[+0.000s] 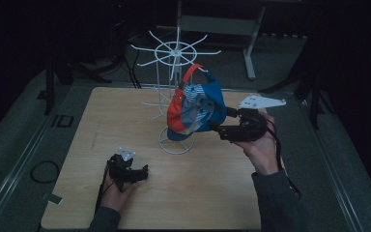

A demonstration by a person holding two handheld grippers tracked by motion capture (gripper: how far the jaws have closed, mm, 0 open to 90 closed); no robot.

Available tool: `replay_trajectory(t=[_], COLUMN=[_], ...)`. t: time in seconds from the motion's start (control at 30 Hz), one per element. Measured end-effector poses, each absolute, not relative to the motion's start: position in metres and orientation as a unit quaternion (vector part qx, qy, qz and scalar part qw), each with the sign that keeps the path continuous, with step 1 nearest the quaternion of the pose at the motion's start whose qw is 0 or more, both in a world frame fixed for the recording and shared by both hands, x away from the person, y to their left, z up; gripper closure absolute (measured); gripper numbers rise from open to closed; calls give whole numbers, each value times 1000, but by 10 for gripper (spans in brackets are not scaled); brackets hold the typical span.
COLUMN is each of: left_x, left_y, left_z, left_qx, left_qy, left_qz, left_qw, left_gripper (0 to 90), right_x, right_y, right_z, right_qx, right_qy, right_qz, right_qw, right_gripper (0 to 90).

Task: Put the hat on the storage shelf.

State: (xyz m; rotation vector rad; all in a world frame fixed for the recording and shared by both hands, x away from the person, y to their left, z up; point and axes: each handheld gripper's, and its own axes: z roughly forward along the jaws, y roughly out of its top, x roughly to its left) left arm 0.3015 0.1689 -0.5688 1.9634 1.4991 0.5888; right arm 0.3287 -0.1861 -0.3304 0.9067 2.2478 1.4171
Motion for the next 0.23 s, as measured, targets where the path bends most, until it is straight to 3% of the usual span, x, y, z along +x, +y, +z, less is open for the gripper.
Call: replay_trajectory(t=[0.23], left_x=[302], left_y=[169], left_z=[-569], left_qx=[737], left_qy=[565], left_qz=[222], left_qw=[298], left_gripper=[45], right_x=[324], right_y=[-191], right_z=[-334], right_qx=[321], right_qy=[788], right_qz=[497], right_qw=[170], right_gripper=[228])
